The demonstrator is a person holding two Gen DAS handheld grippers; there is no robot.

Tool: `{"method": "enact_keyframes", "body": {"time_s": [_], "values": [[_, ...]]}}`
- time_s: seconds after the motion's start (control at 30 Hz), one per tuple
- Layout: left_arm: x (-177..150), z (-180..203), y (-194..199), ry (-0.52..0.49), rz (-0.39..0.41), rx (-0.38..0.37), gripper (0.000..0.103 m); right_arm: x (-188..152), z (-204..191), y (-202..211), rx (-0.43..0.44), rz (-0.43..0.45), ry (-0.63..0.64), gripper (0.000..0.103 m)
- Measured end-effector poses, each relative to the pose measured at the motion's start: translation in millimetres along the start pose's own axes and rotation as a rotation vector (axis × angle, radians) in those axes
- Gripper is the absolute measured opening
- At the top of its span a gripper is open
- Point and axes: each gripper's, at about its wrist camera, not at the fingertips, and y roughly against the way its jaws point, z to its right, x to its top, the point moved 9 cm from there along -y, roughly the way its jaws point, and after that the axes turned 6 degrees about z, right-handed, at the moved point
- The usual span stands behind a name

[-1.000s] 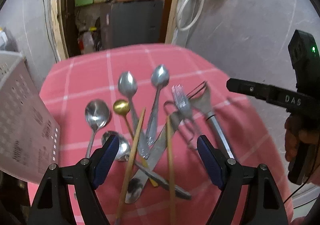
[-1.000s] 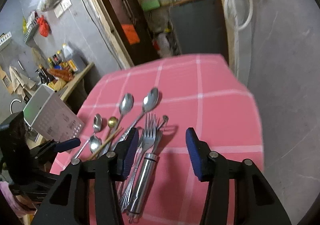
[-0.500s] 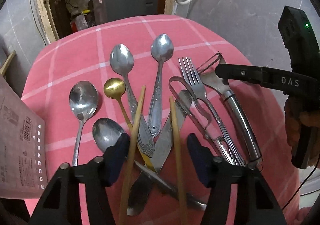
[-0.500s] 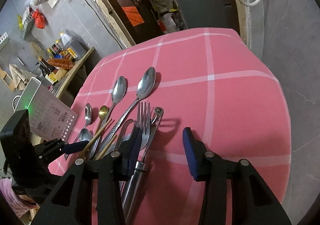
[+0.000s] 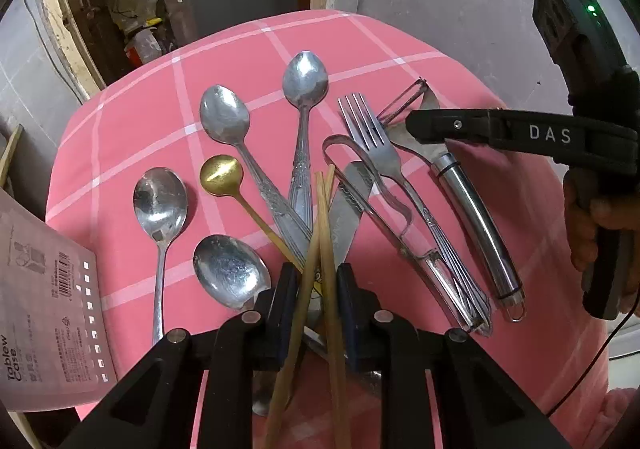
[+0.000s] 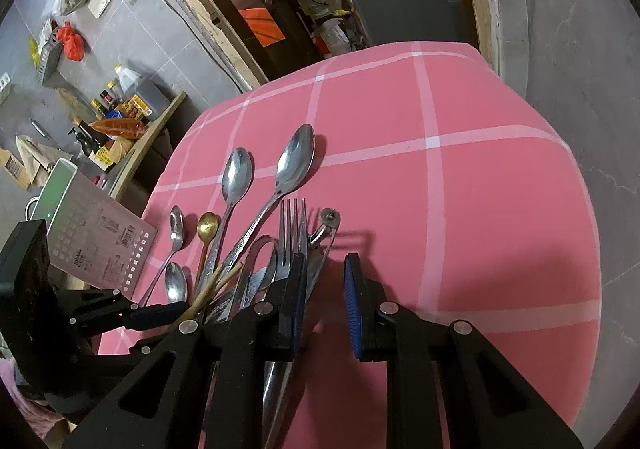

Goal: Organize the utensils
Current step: 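Lower the left gripper onto the wooden chopsticks and close on them, then carry the chopsticks with the left gripper and drop them into the white holder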

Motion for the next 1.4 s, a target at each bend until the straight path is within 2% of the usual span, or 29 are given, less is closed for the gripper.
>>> {"method": "enact_keyframes", "body": {"time_s": [0.27,0.3,0.37,0.4,0.5,0.67,0.8,1.03,1.2,1.4], "values": [[14,-12,-7,0.073,-0.106,-0.081,0.02,2,2,-10,0.017,-0.053,-0.033,0.017],[16,-16,-7,0.084,-0.11,-0.093,0.02,2,3,-12,0.019,-0.059,-0.037,0.017],[18,-20,-7,0.113,-0.114,-0.118,0.019,1,2,-12,0.024,-0.065,-0.059,0.007],[19,-23,-6,0.127,-0.112,-0.119,0.015,-1,3,-12,0.026,-0.066,-0.076,0.007],[16,-35,-2,0.183,-0.1,-0.145,0.013,-6,1,-5,0.02,-0.061,-0.11,0.006],[13,-42,22,0.224,-0.025,-0.175,0.011,-17,-5,22,0.019,-0.027,-0.127,0.004],[14,-45,51,0.228,0.062,-0.185,0.007,-22,-9,51,-0.022,0.025,-0.11,0.003],[9,-41,84,0.179,0.121,-0.181,0.007,-26,-15,90,-0.057,0.09,-0.137,0.002],[10,-38,118,0.176,0.217,-0.181,0.007,-30,-36,118,-0.065,0.146,-0.108,0.002],[23,-45,156,0.186,0.351,-0.147,0.007,-20,-67,148,0.0,0.269,-0.088,0.002]]}}
